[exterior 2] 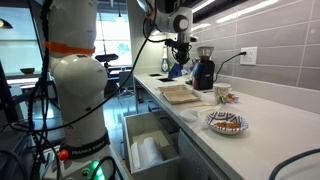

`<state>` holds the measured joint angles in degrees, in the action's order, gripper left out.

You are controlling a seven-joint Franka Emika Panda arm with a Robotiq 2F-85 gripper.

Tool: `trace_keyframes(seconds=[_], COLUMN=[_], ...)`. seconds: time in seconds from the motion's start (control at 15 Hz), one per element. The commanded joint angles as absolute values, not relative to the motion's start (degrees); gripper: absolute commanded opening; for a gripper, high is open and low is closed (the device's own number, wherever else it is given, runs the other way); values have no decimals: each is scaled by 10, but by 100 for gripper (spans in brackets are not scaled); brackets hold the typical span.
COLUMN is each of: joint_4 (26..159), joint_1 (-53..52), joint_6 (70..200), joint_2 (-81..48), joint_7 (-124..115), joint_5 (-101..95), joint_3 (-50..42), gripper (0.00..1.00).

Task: Pour some of the contents of the blue packet into the foam pack

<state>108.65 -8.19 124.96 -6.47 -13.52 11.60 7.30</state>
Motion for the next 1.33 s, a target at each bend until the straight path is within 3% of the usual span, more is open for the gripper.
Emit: trace_keyframes(seconds=[0.0, 0.73, 1.27], joint_4=[1074, 1085, 1192], joint_1=[-78, -69, -22], joint_6=[1167, 1124, 1127], joint_2=[-50, -25, 83], joint_7=[-173, -236, -315], joint_5=[112, 79, 25], joint_3=[68, 55, 21], gripper=[0, 0, 0])
